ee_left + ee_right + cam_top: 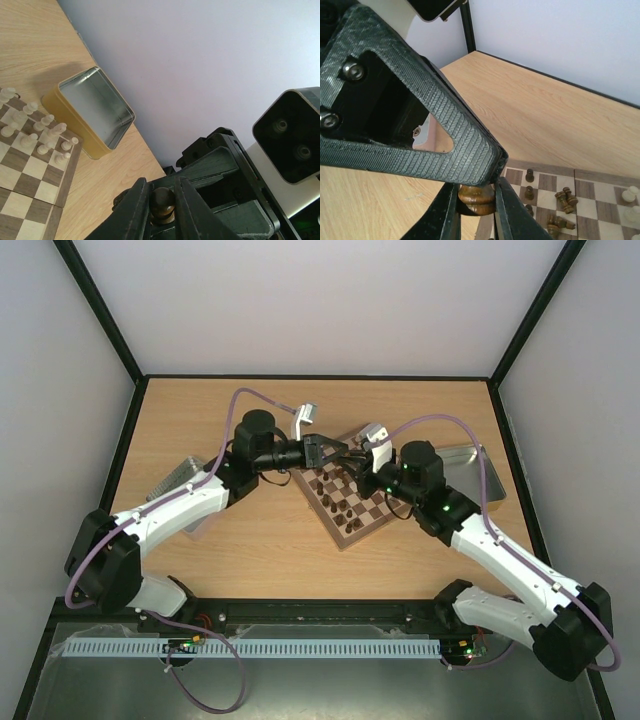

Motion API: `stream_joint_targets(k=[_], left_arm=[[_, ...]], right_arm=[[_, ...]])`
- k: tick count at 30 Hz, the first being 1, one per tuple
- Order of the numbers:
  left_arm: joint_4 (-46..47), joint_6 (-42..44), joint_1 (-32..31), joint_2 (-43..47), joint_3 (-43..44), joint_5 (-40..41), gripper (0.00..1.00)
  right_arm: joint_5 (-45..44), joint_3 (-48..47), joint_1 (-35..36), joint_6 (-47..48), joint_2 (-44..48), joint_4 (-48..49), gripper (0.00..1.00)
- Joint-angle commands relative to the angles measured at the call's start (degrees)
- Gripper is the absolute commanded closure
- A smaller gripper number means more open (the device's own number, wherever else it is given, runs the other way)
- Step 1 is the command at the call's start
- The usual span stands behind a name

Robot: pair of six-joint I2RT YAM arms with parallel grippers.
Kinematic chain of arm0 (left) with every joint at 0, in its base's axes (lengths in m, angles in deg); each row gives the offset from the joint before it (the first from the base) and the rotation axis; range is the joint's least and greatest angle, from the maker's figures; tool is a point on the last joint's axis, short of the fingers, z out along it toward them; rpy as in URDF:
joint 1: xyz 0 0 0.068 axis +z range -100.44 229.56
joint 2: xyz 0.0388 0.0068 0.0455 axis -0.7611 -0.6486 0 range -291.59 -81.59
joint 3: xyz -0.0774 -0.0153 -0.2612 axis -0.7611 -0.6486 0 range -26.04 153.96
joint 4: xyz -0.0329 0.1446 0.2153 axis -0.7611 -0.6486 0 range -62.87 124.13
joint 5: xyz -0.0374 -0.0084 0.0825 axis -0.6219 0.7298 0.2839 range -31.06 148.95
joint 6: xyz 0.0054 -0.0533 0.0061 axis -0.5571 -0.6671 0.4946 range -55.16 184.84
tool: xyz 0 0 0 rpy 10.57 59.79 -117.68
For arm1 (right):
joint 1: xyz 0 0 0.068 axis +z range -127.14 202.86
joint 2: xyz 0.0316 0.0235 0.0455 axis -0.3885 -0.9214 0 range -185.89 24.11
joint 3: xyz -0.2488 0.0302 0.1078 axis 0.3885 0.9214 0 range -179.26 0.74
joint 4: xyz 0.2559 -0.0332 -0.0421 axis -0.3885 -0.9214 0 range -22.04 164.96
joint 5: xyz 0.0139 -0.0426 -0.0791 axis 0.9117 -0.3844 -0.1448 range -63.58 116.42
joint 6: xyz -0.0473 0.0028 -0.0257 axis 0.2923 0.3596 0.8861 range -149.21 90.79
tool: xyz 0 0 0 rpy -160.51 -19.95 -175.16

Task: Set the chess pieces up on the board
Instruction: Place the chess piece on the chessboard.

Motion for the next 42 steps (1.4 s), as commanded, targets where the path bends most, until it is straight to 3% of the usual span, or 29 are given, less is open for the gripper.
stream_joint_targets(k=[1, 14, 19, 26, 33, 42], left_arm=[[-2.0, 1.0, -0.1, -0.4, 1.3, -2.4, 0.84], [-4.1, 2.1, 1.1, -0.6, 3.3, -7.2, 0.63], [-8.9, 6.0, 2.1, -0.9, 4.6, -8.2, 0.61], [-11.8, 8.3, 3.3, -0.9, 4.9, -7.0, 0.69], [-11.1, 8.6, 3.4, -1.3, 5.3, -9.4, 0.68], [-11.6, 9.5, 3.4, -1.4, 5.8, -11.7, 0.91]], right_arm=[[-1.1, 0.1, -0.1, 1.5, 2.8, 3.0, 0.92], [2.8, -1.2, -0.1, 5.8, 2.8, -2.6, 0.97], [3.4, -1.4, -0.1, 6.4, 2.5, -3.7, 0.97], [3.8, -1.4, -0.1, 6.6, 2.2, -4.1, 0.97], [4.4, -1.5, -0.1, 6.7, 2.0, -4.5, 0.97], [4.6, -1.6, -0.1, 6.8, 1.4, -4.6, 0.97]])
